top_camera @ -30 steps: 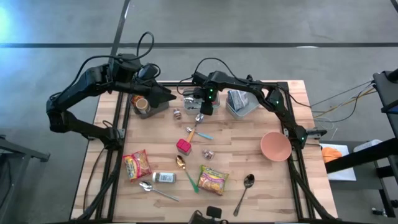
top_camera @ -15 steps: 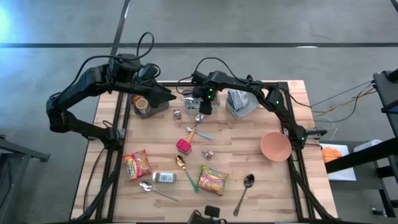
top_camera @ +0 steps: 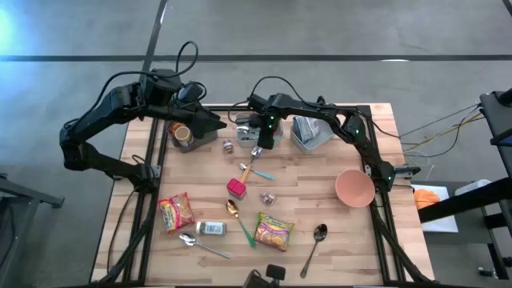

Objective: Pick & Place Food Item
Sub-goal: Put the big blue spoon into the left gray bin

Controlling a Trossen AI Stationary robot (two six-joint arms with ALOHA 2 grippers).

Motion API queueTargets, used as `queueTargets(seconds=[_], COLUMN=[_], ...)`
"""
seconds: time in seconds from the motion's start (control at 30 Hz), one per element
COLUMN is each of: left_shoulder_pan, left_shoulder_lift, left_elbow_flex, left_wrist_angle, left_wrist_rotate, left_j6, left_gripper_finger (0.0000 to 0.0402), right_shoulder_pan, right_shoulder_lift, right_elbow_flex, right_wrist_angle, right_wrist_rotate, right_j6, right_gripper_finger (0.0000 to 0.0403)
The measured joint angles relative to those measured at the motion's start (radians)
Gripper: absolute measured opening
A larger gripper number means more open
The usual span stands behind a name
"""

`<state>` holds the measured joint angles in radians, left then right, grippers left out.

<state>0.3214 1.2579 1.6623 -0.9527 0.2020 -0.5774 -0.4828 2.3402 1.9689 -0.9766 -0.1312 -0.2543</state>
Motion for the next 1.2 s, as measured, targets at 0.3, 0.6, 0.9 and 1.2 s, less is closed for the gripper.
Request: queueTargets(seconds=[0.3, 0.6, 0.9, 1.2], left_shoulder_pan=[0.000, 0.000, 0.000, 0.000], left_shoulder_lift=[0.000, 0.000, 0.000, 0.000], left_elbow_flex=[0.000, 0.000, 0.000, 0.000], left_wrist_angle=[0.000, -0.002, -0.003, -0.004], left_wrist_rotate=[0.000, 0.000, 0.000, 0.000], left_j6=[-0.007, -0.007, -0.006, -0.006], left_gripper_finger=[0.0296, 0.0296, 0.0296, 0.0296], right_shoulder_pan=[0.000, 0.000, 0.000, 0.000], right_shoulder_lift=[0.000, 0.000, 0.024, 0.047], right_elbow_flex=[0.028, 0.084, 0.078, 0.077], right_wrist_angle=[-0.071, -0.098, -0.144, -0.150], right_wrist_rotate=[0.114, 0.137, 0.134, 0.124], right_j6=[0.029, 0.087, 0.072, 0.060], right_gripper_finger=[0.0044, 0.0044, 0.0044, 0.0046])
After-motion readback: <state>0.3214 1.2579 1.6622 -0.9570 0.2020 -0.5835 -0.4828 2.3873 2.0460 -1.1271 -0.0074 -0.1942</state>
